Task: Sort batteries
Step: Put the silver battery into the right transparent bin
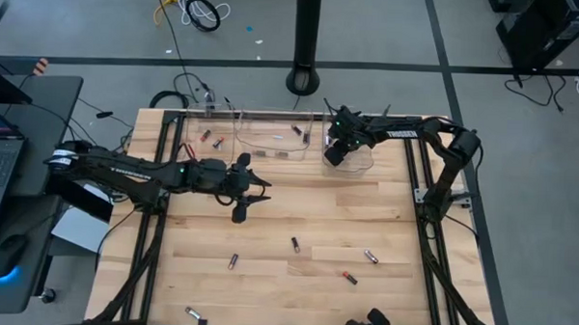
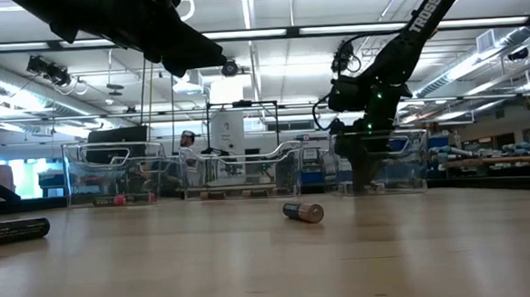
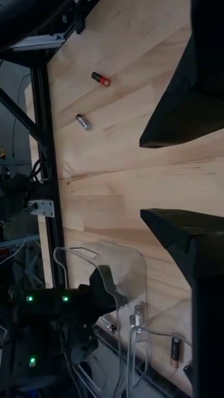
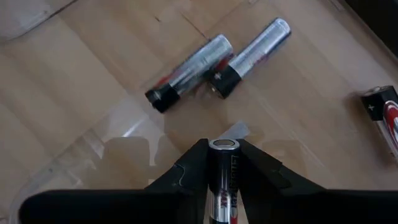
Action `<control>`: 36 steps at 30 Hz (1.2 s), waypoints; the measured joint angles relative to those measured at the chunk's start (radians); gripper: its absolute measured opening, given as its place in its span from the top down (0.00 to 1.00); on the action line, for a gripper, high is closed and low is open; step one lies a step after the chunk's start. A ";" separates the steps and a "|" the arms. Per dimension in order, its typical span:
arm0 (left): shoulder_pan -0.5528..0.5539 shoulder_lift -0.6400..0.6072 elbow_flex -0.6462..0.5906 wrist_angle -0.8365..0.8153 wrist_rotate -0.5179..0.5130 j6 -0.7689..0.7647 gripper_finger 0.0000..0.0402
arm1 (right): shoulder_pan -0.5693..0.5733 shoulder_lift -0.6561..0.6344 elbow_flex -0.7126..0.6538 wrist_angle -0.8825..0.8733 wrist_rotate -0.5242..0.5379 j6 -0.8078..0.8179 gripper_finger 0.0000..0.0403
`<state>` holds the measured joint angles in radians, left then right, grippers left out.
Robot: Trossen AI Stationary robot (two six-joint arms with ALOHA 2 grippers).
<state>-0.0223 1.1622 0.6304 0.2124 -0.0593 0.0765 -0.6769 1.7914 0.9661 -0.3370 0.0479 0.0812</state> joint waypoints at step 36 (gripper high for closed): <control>-0.666 -0.026 0.103 -0.648 0.037 -0.570 0.96 | 0.493 -0.451 -0.007 -0.081 0.277 0.067 0.90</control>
<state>-0.6885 1.1358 0.7338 -0.4358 -0.0225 -0.4933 -0.1841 1.3407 0.9592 -0.4179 0.3248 0.1481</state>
